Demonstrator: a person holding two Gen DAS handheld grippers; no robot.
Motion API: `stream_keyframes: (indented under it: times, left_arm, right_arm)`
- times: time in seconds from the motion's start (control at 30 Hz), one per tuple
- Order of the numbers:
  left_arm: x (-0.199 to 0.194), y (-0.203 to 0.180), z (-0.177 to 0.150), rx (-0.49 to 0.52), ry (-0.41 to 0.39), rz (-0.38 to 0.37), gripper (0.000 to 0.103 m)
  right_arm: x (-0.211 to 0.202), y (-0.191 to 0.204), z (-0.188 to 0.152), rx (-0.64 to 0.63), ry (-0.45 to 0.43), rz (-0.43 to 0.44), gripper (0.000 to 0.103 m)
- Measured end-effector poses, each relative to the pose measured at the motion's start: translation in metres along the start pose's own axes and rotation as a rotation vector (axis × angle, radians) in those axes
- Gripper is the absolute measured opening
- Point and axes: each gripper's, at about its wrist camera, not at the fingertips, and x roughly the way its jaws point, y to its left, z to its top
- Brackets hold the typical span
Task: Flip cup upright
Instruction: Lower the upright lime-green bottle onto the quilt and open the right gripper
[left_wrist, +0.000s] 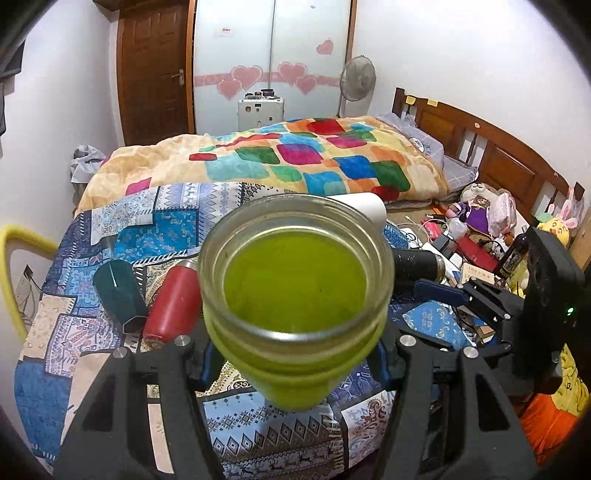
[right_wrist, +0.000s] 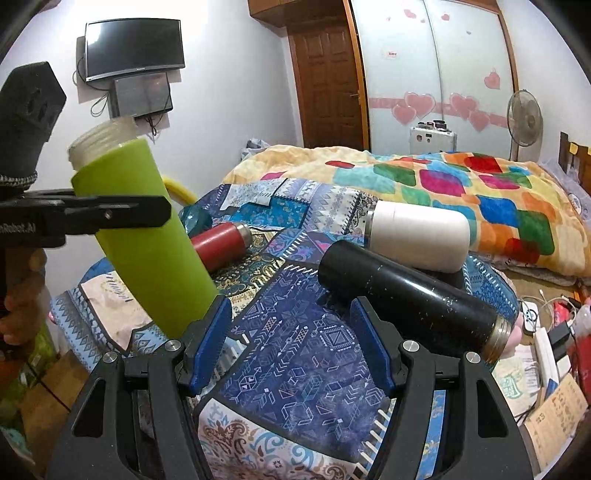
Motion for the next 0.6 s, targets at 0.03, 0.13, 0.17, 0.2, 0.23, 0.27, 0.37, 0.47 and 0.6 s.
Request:
stream_keyframes:
  times: [0.03, 0.13, 0.17, 0.2, 0.23, 0.27, 0.37, 0.47, 0.6]
  left_arm:
    - [0.002, 0.0, -0.001, 0.0, 0.003, 0.001, 0.062]
    - [0.01, 0.002, -0.007, 0.0, 0.018, 0.002, 0.062]
    - [0.013, 0.003, -0.009, -0.003, 0.025, 0.002, 0.062]
    - [0.016, 0.004, -0.01, -0.005, 0.032, 0.002, 0.062]
    - [0.019, 0.004, -0.012, -0.008, 0.037, 0.002, 0.062]
    - [0.021, 0.005, -0.014, -0.01, 0.042, 0.004, 0.062]
    - [0.028, 0.005, -0.018, -0.009, 0.053, 0.012, 0.062]
    - [0.031, 0.003, -0.021, -0.004, 0.046, 0.017, 0.062]
    - [0.03, -0.002, -0.024, 0.016, 0.026, 0.032, 0.063]
  right_arm:
    - [0.001, -0.001, 0.0, 0.001, 0.0, -0.001, 0.065]
    - [0.001, -0.003, -0.001, 0.005, 0.002, 0.0, 0.065]
    - [0.002, -0.003, -0.002, 0.008, 0.004, 0.0, 0.065]
    - [0.003, -0.004, -0.003, 0.009, 0.006, 0.002, 0.065]
    - [0.004, -0.004, -0.003, 0.01, 0.01, 0.002, 0.065]
    - [0.004, -0.005, -0.004, 0.011, 0.012, 0.001, 0.065]
    - [0.007, -0.006, -0.005, 0.015, 0.019, 0.002, 0.065]
    - [0.008, -0.007, -0.006, 0.018, 0.023, 0.003, 0.065]
    - [0.009, -0.007, -0.006, 0.02, 0.027, 0.006, 0.065]
